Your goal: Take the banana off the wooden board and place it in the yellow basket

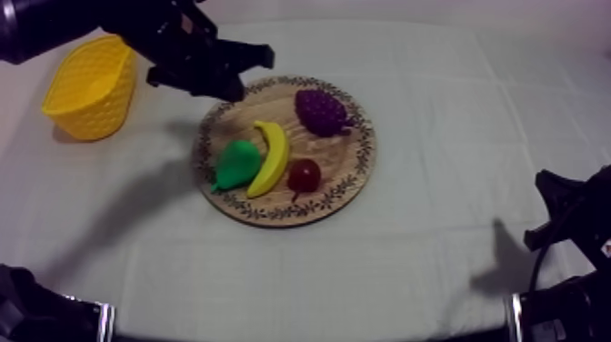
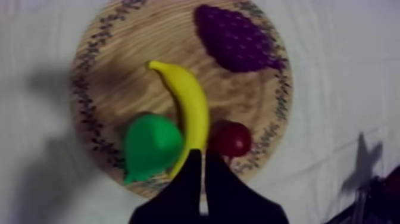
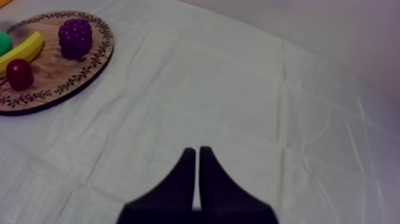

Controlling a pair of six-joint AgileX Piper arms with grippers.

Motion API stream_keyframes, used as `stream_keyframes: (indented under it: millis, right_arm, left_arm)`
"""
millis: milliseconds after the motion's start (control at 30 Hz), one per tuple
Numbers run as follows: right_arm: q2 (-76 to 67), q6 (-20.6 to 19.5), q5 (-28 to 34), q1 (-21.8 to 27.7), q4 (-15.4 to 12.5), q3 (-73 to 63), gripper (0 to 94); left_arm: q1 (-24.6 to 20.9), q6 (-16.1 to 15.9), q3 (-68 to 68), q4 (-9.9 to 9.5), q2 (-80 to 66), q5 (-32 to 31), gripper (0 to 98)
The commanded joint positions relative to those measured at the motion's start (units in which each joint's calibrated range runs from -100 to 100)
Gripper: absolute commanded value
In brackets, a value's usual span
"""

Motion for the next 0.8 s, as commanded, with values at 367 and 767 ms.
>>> stream_keyframes:
  millis: [367, 767]
  right_arm:
    - [-0.01, 0.02, 0.00, -0.02, 0.00, 0.04, 0.4]
    - [-0.01, 0.00, 0.00, -0.02, 0.00, 0.04, 0.4]
  left_arm:
    - [1.17, -0.82, -1.57, 1.22, 2.70, 3.34, 13.2]
    - [-0.31, -2.93, -0.62, 3.47, 3.28, 2.25, 55.7]
